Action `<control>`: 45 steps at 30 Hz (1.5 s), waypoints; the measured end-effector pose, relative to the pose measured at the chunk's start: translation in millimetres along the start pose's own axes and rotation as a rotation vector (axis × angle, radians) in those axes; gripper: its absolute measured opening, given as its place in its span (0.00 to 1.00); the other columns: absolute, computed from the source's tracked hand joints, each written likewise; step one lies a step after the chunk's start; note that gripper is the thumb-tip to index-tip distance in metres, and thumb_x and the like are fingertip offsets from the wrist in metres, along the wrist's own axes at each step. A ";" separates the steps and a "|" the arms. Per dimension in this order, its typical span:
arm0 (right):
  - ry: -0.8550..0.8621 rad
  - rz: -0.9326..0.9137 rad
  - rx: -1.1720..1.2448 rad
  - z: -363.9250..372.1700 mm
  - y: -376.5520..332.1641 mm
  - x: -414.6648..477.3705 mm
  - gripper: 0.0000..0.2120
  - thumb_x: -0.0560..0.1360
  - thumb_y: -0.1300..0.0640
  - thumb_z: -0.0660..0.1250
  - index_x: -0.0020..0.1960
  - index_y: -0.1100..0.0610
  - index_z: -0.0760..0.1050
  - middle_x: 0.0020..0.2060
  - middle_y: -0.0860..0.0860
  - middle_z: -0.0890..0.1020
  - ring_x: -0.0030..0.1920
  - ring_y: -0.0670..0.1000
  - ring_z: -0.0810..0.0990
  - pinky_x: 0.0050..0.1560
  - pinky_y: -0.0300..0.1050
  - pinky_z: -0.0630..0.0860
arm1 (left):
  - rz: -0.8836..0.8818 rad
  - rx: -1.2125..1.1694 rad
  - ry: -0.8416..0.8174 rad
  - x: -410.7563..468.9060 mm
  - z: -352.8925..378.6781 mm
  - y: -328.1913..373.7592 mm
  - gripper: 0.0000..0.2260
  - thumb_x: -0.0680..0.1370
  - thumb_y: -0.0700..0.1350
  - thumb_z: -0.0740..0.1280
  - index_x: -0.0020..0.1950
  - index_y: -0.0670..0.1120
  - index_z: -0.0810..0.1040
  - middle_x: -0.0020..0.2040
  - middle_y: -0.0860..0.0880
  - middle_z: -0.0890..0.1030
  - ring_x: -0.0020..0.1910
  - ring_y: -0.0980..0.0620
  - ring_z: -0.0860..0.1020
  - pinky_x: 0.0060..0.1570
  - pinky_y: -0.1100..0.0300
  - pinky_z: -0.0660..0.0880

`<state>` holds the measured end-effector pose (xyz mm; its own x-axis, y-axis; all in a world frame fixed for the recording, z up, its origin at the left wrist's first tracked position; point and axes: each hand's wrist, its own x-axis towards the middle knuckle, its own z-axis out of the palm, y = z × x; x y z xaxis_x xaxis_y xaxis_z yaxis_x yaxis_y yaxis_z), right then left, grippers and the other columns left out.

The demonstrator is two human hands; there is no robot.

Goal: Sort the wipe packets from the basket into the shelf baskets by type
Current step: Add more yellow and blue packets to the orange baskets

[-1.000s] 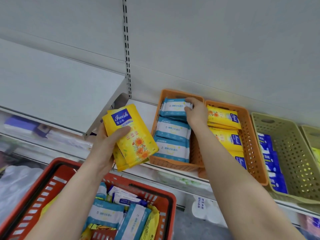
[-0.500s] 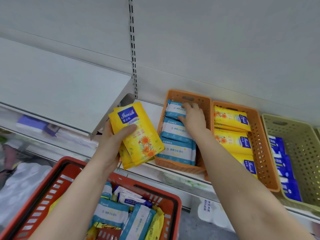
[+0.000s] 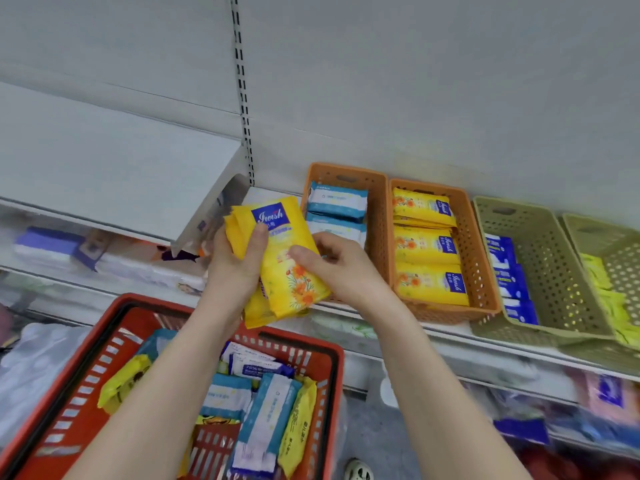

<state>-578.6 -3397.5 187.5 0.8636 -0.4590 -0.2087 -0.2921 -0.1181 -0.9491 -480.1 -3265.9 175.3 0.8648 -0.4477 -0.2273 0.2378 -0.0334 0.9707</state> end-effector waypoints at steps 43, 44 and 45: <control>0.240 0.107 -1.282 -205.6 89.2 13.8 0.26 0.77 0.42 0.64 0.71 0.53 0.67 0.66 0.59 0.70 0.65 0.61 0.69 0.62 0.51 0.69 | -0.103 -0.078 -0.030 -33.6 155.8 -19.2 0.25 0.74 0.45 0.74 0.69 0.52 0.71 0.57 0.49 0.84 0.53 0.47 0.84 0.52 0.43 0.81; 0.272 0.108 -1.275 -203.8 92.0 15.2 0.26 0.78 0.42 0.63 0.71 0.54 0.67 0.66 0.59 0.70 0.64 0.60 0.70 0.62 0.50 0.69 | -0.104 -0.077 -0.031 -32.5 155.7 -19.0 0.25 0.74 0.45 0.74 0.69 0.53 0.71 0.57 0.49 0.83 0.53 0.47 0.84 0.52 0.43 0.81; 0.289 0.104 -1.279 -202.1 94.1 16.7 0.26 0.78 0.42 0.63 0.71 0.54 0.66 0.66 0.59 0.70 0.64 0.61 0.71 0.62 0.50 0.70 | -0.108 -0.078 -0.033 -31.6 155.2 -18.9 0.25 0.74 0.45 0.74 0.69 0.53 0.71 0.57 0.49 0.83 0.53 0.47 0.84 0.53 0.43 0.81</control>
<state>-674.8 -3594.2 142.3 0.7416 -0.6684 -0.0580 -0.6697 -0.7426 -0.0058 -580.5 -3389.8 176.2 0.8177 -0.4746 -0.3257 0.3629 -0.0142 0.9317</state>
